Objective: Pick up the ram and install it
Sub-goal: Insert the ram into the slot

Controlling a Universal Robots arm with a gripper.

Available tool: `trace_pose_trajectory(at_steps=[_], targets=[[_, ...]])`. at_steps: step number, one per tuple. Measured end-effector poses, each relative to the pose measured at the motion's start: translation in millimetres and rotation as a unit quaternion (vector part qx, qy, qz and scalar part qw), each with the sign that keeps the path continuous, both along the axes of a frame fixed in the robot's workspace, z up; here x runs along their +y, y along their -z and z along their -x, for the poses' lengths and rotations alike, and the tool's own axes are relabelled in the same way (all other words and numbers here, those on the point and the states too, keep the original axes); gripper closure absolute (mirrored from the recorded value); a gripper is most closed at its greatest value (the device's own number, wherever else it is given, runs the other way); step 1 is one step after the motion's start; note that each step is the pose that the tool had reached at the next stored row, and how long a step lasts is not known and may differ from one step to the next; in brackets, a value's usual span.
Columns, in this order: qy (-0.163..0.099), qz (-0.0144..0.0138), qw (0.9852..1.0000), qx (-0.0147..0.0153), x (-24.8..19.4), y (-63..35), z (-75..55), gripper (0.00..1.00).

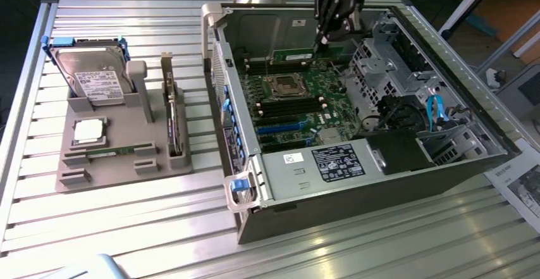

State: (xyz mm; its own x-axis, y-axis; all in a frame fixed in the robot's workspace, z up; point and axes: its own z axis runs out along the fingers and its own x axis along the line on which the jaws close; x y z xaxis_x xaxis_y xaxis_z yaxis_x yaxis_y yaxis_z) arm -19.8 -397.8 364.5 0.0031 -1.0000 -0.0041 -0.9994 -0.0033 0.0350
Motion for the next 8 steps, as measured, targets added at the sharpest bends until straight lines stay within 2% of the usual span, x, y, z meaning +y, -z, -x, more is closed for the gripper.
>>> trace_pose_trajectory(at_steps=[4, 8], targets=[[0.003, -0.0002, 1.0000, -0.0001, 0.0, 2.1, 0.0, 0.88], [0.003, 0.0000, 1.0000, -0.0006, -0.1, 14.7, -0.1, 0.88]])
